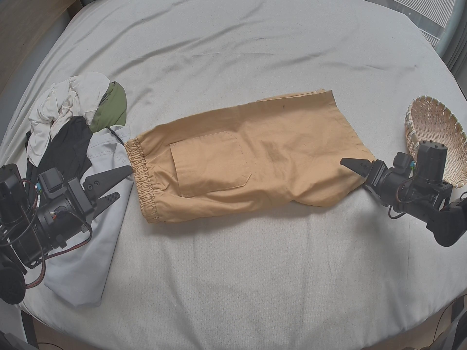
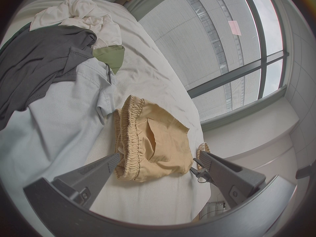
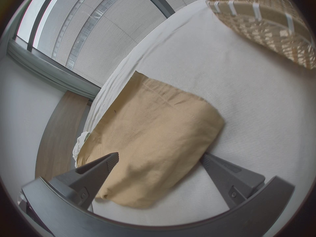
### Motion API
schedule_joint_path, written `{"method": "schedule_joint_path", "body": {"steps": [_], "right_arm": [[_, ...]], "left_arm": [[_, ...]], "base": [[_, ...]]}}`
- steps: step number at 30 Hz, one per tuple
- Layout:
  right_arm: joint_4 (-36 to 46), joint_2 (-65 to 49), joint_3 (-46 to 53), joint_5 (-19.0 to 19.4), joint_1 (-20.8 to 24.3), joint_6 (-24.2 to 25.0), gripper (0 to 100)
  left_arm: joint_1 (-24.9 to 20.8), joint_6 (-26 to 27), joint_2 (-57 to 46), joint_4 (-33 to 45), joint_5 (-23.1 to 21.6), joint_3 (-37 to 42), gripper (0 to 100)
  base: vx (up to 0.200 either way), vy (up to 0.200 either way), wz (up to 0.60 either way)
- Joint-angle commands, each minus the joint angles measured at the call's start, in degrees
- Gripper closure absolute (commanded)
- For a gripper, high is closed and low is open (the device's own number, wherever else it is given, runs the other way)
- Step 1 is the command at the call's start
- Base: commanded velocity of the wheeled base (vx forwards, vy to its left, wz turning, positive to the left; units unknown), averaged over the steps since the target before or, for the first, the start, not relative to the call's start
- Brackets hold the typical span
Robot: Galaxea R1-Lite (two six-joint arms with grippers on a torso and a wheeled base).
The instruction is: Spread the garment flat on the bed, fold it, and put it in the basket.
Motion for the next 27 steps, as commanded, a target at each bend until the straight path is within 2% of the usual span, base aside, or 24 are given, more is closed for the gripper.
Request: {"method": "schedule_joint_path", "body": {"steps": [1, 4, 6, 9, 12, 13, 22, 26, 27], "right_arm": [[-0.40, 4.00, -4.29, 0.01, 2.44, 2.71, 0], [-2.68, 5.14, -5.96, -0.16, 3.23, 4.47, 0], [-3.56, 5.58, -5.88, -0.25, 3.23, 4.38, 0], [-9.01, 7.16, -5.35, -0.42, 2.70, 4.38, 0], [-9.27, 7.25, -4.47, -1.48, 2.61, 4.29, 0], [-9.27, 7.25, -4.12, -1.92, 2.44, 4.12, 100], [-9.54, 5.40, -1.22, -2.18, 2.09, 4.03, 100], [-9.36, 1.27, 1.33, -2.27, 2.09, 2.54, 100], [-9.27, -0.57, 2.83, -2.27, 2.09, 0.87, 100]], "left_arm": [[0.08, 0.00, -0.74, 0.06, 0.05, 0.00, 0], [0.16, 0.00, -0.65, 0.06, 0.14, 0.00, 0], [0.16, 0.00, -0.56, 0.06, 0.05, 0.00, 0], [0.25, 0.00, 0.05, 0.06, -0.03, 0.09, 0], [0.34, 0.00, 0.32, 0.06, -0.03, 0.35, 0], [0.34, 0.00, 0.41, -0.03, -0.03, 0.44, 0], [0.34, 0.00, 0.41, 0.06, -0.03, 1.14, 0], [0.34, 0.00, 0.85, 0.15, -0.03, 1.93, 0], [0.34, 0.18, 1.55, -0.03, -0.03, 2.37, 0]], "base": [[0.000, 0.000, 0.00], [0.000, 0.000, 0.00], [0.000, 0.000, 0.00], [0.000, 0.000, 0.00], [0.000, 0.000, 0.00], [0.000, 0.000, 0.00], [0.000, 0.000, 0.00], [0.000, 0.000, 0.00], [0.000, 0.000, 0.00]]}}
